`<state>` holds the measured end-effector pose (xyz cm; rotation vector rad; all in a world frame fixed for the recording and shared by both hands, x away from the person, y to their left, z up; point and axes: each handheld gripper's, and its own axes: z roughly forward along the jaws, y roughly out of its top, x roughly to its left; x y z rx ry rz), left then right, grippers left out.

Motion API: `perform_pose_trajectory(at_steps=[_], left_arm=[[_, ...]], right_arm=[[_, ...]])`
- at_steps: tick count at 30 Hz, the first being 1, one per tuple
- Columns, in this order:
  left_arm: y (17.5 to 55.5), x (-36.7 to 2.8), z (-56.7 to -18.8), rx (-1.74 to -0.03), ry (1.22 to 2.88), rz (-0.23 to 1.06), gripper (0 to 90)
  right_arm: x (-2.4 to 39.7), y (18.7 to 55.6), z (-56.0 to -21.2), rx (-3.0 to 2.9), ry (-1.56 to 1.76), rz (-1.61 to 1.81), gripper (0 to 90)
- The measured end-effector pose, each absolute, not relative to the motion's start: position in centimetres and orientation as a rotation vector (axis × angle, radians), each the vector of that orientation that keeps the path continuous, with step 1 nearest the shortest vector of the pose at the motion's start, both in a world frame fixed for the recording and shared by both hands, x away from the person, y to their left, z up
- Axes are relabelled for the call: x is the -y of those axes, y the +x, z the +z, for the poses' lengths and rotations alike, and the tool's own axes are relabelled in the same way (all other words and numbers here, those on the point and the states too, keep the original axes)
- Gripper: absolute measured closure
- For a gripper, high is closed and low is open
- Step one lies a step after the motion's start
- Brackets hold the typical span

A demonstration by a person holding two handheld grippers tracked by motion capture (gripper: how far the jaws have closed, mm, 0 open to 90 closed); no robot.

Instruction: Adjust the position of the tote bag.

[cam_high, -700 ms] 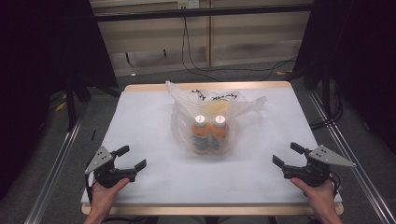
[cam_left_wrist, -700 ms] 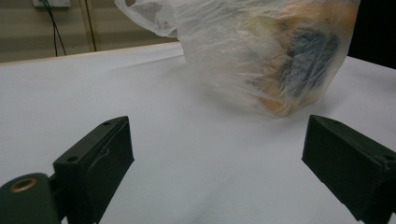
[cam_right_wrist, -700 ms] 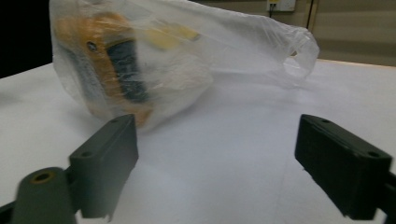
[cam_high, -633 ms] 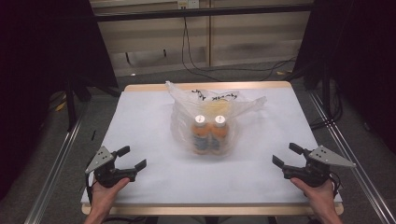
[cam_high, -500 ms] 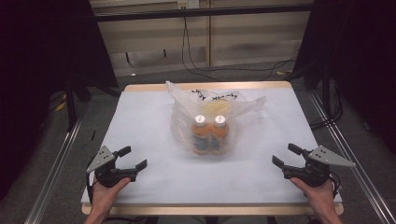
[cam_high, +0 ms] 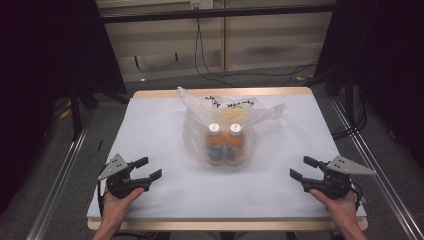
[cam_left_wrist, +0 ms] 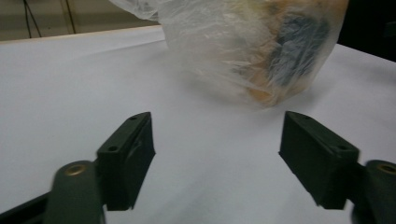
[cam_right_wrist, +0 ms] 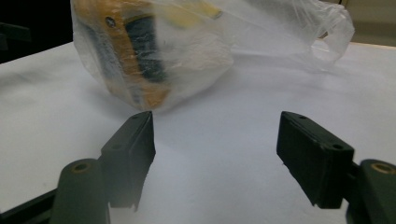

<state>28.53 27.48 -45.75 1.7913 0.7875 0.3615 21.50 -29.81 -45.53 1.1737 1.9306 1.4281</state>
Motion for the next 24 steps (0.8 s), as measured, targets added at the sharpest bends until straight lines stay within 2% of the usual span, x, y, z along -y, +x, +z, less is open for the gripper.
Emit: perform_pose_trajectory(at_steps=[4, 7, 14, 15, 24], left_arm=[[28.8, -27.3, -45.5, -0.783, 1.792, 0.374, 29.5], [29.3, -26.9, -45.6, -0.793, 1.786, 0.324, 32.0], [30.3, -26.1, -45.4, -0.795, 1.836, 0.341, 34.9], [30.5, -25.9, -45.0, -0.798, 1.843, 0.340, 37.5], [32.4, -25.0, -43.8, -0.791, 1.826, 0.307, 40.1]], right_arm=[[29.4, 21.6, -45.3, -1.965, 1.153, 1.417, 31.0], [29.3, 21.7, -45.2, -1.985, 1.161, 1.414, 33.1], [29.2, 23.0, -44.9, -2.023, 1.158, 1.403, 38.0], [29.1, 23.3, -44.8, -2.032, 1.152, 1.406, 39.2], [29.0, 24.0, -44.7, -2.076, 1.143, 1.390, 39.7]])
